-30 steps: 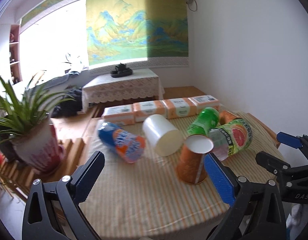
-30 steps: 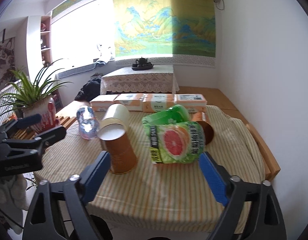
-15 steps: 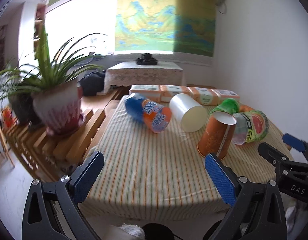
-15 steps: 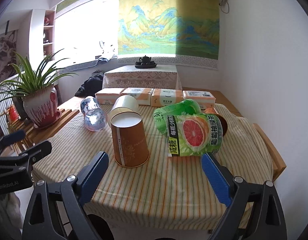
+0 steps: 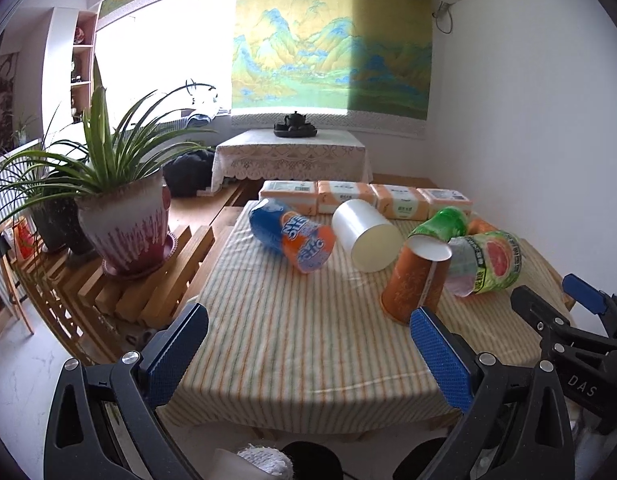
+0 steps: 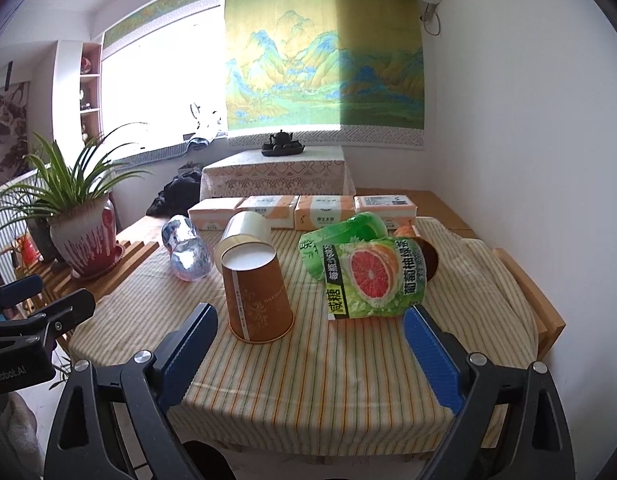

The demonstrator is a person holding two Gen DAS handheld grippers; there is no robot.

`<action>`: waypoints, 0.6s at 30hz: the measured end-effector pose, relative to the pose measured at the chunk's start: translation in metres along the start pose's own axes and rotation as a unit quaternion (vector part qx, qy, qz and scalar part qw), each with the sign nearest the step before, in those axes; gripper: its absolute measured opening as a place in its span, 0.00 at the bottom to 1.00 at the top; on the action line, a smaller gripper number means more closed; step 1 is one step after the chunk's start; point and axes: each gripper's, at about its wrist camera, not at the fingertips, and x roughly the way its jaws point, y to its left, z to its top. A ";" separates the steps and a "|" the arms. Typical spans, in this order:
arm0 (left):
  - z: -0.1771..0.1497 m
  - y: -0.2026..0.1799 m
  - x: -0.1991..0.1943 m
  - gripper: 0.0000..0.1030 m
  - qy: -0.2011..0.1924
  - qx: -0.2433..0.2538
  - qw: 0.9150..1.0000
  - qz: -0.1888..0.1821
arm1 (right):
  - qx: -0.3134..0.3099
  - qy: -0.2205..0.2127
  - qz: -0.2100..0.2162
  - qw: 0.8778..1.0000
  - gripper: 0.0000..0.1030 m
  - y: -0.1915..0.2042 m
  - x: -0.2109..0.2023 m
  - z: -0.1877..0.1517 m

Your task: Flip cup upside down

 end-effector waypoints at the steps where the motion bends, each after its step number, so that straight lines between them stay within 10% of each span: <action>1: 0.000 -0.002 0.000 0.99 -0.002 0.001 1.000 -0.002 | 0.002 -0.002 0.000 1.000 0.89 -0.001 -0.001 0.000; 18: -0.001 -0.011 0.012 0.99 -0.005 0.007 1.000 -0.002 | 0.008 -0.004 -0.011 1.000 0.90 -0.006 0.000 -0.003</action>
